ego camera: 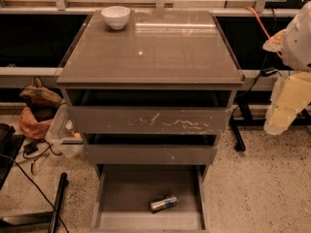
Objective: Pick redbull can from bottom drawer and place on counter
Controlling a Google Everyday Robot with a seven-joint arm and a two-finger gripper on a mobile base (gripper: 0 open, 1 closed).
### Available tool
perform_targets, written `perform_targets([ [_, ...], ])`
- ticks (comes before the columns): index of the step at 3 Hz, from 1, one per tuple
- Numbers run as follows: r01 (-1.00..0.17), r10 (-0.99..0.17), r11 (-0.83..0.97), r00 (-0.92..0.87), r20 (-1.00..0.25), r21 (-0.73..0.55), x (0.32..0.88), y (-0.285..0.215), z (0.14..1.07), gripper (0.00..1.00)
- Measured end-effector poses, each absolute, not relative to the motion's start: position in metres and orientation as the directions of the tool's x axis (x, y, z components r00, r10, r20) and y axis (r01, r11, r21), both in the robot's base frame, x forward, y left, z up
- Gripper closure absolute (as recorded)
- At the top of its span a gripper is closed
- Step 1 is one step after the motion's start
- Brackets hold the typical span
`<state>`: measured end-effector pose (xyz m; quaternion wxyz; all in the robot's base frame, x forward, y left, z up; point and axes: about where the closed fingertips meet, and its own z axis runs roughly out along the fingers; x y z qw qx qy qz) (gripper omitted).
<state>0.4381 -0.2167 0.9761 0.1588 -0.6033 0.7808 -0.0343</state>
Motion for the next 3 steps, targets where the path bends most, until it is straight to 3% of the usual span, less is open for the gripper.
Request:
perform_targets([
  [2, -0.933, -0.941, 0.28, -0.22, -0.258, -0.224, 0.439, -0.207, 0.945, 0.0],
  [3, -0.942, -0.897, 0.308, -0.242, -0.369, -0.131, 0.432, -0.184, 0.868, 0.0],
])
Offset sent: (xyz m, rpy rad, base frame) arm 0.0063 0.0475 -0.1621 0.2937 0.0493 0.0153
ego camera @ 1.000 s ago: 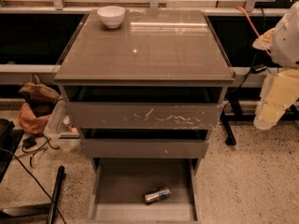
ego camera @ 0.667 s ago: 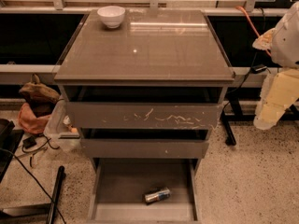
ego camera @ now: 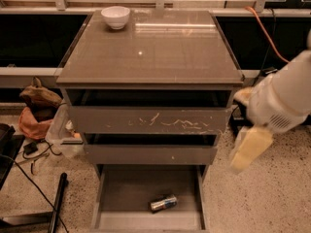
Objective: Pick redbull can from bottom drawer and place on counter
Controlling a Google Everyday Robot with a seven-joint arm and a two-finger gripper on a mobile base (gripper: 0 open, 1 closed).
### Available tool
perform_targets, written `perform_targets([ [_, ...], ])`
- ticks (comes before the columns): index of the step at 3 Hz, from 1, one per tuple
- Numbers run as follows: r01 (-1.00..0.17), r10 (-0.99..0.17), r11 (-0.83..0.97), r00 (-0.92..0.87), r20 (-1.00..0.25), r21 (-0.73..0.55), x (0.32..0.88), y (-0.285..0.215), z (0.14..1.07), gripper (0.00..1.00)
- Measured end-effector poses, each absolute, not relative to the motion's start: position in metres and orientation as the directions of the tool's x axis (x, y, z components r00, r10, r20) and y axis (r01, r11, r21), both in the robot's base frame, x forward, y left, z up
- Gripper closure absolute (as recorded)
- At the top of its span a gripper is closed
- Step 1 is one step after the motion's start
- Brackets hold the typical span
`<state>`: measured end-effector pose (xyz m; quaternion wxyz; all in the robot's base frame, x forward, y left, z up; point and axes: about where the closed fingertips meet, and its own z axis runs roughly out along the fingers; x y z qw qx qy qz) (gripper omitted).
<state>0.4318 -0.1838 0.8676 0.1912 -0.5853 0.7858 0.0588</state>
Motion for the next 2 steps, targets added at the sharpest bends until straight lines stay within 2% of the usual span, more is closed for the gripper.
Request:
perform_targets([
  [1, -0.939, -0.847, 0.341, -0.289, -0.446, -0.039, 0.4291, -0.1614, 0.7823, 0.0],
  [2, -0.931, -0.84, 0.359, -0.29, -0.46, -0.068, 0.438, -0.1595, 0.7765, 0.0],
])
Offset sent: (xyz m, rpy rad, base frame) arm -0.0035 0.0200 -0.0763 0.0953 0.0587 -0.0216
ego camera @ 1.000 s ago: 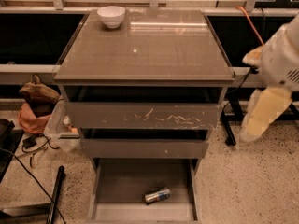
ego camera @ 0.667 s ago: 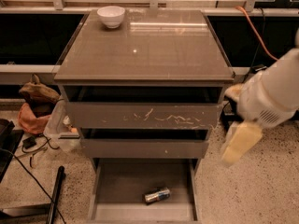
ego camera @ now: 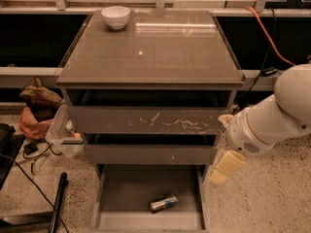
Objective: Pick redbull can from bottom drawer and place on counter
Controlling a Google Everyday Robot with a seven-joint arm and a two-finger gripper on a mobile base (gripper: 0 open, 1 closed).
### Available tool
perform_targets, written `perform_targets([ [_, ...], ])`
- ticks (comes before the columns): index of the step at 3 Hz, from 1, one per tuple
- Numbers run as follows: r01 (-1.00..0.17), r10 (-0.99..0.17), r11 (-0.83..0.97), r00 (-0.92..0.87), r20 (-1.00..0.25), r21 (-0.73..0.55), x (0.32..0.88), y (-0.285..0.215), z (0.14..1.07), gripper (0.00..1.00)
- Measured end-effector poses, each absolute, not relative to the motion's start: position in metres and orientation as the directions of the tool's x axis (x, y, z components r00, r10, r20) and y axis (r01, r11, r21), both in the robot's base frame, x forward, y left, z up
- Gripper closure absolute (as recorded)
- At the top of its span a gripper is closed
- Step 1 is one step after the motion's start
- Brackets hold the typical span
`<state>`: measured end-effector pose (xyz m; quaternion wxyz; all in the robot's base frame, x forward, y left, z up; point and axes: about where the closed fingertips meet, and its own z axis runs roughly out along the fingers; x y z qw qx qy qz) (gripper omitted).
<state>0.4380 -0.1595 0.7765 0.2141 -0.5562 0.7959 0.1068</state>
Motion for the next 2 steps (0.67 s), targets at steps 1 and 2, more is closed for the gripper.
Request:
perform_targets([
  [1, -0.931, -0.84, 0.359, -0.29, -0.46, -0.068, 0.438, -0.159, 0.776, 0.0],
  [2, -0.939, -0.8, 0.345, -0.289, -0.527, -0.009, 0.444, -0.128, 0.737, 0.0],
])
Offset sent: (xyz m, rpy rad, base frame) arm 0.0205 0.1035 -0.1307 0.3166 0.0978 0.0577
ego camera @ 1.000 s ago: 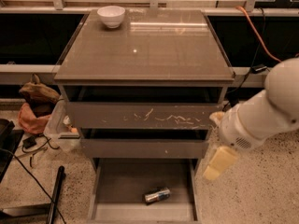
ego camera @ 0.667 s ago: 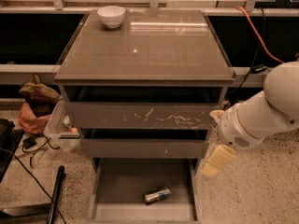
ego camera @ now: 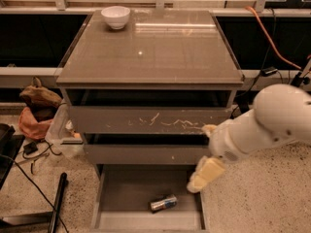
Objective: Pick redbull can from bottom drawer and place on counter
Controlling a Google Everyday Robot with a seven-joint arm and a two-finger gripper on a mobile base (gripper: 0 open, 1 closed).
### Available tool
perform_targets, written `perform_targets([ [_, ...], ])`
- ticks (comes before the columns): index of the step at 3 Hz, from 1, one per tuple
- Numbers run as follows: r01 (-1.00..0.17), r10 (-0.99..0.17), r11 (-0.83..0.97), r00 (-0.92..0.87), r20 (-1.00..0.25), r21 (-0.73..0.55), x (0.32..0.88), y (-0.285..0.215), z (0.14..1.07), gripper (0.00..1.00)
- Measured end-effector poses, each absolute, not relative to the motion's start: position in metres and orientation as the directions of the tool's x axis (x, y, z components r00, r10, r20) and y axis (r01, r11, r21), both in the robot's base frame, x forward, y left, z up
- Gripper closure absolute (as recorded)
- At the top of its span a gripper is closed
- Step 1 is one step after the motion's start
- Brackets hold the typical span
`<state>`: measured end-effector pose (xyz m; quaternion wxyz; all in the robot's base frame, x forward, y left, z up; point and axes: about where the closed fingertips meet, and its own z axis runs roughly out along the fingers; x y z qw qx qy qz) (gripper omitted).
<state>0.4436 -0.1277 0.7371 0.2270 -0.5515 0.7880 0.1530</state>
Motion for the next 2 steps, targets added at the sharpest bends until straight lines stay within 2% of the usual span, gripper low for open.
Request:
perform_targets([
  [1, -0.931, -0.695, 0.341, -0.345, -0.631, 0.133, 0.442, -0.071, 0.655, 0.0],
  [2, -0.917, -0.604, 0.332, -0.386, -0.697, 0.22, 0.445, -0.017, 0.583, 0.0],
])
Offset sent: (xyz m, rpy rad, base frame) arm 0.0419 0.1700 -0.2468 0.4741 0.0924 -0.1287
